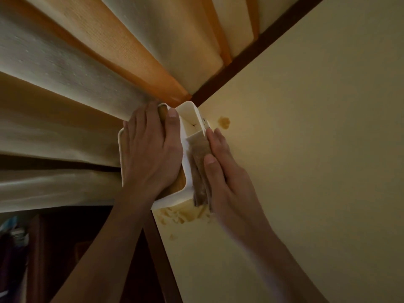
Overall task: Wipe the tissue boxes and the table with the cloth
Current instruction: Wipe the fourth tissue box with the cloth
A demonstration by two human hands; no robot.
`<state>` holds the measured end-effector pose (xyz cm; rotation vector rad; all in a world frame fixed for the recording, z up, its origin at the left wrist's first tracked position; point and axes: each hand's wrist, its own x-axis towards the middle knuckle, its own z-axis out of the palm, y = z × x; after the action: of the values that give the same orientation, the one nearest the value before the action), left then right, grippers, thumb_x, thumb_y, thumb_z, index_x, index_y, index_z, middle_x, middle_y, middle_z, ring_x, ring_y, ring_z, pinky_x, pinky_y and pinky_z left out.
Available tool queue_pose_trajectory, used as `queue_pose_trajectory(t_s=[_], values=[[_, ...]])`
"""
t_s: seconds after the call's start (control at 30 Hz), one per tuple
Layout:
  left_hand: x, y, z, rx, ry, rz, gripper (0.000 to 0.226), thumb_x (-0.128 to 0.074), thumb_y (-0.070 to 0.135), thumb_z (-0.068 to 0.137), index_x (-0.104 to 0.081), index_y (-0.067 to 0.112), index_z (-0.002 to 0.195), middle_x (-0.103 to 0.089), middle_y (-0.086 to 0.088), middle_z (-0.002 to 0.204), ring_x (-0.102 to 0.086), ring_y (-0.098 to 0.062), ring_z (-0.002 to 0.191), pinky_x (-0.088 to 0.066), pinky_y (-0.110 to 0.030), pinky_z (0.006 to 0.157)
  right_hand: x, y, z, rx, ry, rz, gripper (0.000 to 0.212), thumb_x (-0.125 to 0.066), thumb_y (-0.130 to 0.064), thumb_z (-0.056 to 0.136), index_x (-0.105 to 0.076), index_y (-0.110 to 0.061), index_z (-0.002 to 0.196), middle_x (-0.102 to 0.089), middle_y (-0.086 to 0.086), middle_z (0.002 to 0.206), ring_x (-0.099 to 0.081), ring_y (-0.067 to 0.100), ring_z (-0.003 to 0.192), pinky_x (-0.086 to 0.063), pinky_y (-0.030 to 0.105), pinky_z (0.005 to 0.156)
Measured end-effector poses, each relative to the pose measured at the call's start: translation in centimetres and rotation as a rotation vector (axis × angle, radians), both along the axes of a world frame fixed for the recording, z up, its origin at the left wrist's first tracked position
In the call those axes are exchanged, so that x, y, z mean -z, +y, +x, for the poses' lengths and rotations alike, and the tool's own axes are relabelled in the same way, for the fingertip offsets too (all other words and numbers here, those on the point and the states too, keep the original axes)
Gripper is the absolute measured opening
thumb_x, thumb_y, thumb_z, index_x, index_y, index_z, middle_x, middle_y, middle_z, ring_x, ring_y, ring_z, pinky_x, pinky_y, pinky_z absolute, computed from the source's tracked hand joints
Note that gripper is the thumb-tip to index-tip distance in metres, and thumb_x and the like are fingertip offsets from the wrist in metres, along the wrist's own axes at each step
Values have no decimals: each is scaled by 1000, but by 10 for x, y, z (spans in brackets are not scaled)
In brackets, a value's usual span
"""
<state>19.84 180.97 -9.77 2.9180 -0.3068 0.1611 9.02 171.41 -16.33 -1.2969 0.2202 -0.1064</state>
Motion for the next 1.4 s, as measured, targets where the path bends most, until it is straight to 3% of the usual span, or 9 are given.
queue_pose_trajectory(t_s=[0.17,0.4,0.5,0.63,0.77,0.9,1.03,1.2,1.4], values=[[3,7,7,33,6,137,73,-9,57,97,-43,11,143,-43,-9,149,-36,-26,140,-30,-52,115,-1,-23,53,-153,-17,16,50,-36,-33,110,-34,-23,159,-34,-9,164,-26,0,151,-18,35,128],[0,2,7,-11,-10,84,74,-13,55,97,-44,9,146,-44,-10,151,-37,-28,141,-31,-50,115,-16,-34,106,-211,29,-51,46,-37,-30,112,-36,-26,158,-42,-4,160,-36,8,147,-24,23,122],[0,4,5,45,29,145,75,-5,54,97,-43,9,143,-42,-9,150,-35,-27,141,-29,-53,115,-9,-33,84,-197,6,-17,49,-35,-33,112,-29,-26,161,-38,-4,163,-32,6,150,-22,33,127],[-4,0,3,26,10,33,73,-11,60,95,-40,14,144,-44,-6,149,-35,-24,142,-26,-53,118,1,-15,20,-220,11,34,60,-29,-58,105,-14,-42,162,-24,-18,167,-21,7,155,-22,50,127],[-5,-1,3,84,55,30,75,-16,63,96,-36,14,148,-41,-7,152,-33,-25,144,-27,-52,118,-2,-3,-16,-89,29,87,58,-32,-46,106,-20,-38,161,-20,-30,164,-10,-9,152,-15,40,129],[-6,0,1,129,63,55,74,-17,62,96,-33,14,151,-38,-5,154,-29,-24,146,-26,-52,118,-2,-6,7,-85,31,76,56,-33,-47,106,-23,-38,161,-30,-20,164,-23,1,153,-23,45,127],[-6,0,1,119,67,37,77,-14,63,97,-33,12,152,-35,-6,158,-25,-21,149,-22,-50,121,-4,-19,60,-90,34,29,56,-33,-42,107,-28,-30,161,-36,-10,163,-30,3,151,-24,40,127],[-6,-1,0,116,67,-8,76,-15,62,97,-36,12,151,-37,-6,157,-25,-21,149,-21,-51,121,-5,-27,103,-113,26,-32,51,-35,-35,110,-35,-22,159,-36,1,164,-29,11,153,-22,41,127],[-7,-1,-2,101,89,3,82,-11,66,94,-28,14,155,-30,-4,162,-18,-16,152,-16,-48,124,-4,-19,61,-119,16,-10,54,-31,-39,111,-20,-32,163,-24,-13,168,-18,0,154,-16,39,129]])
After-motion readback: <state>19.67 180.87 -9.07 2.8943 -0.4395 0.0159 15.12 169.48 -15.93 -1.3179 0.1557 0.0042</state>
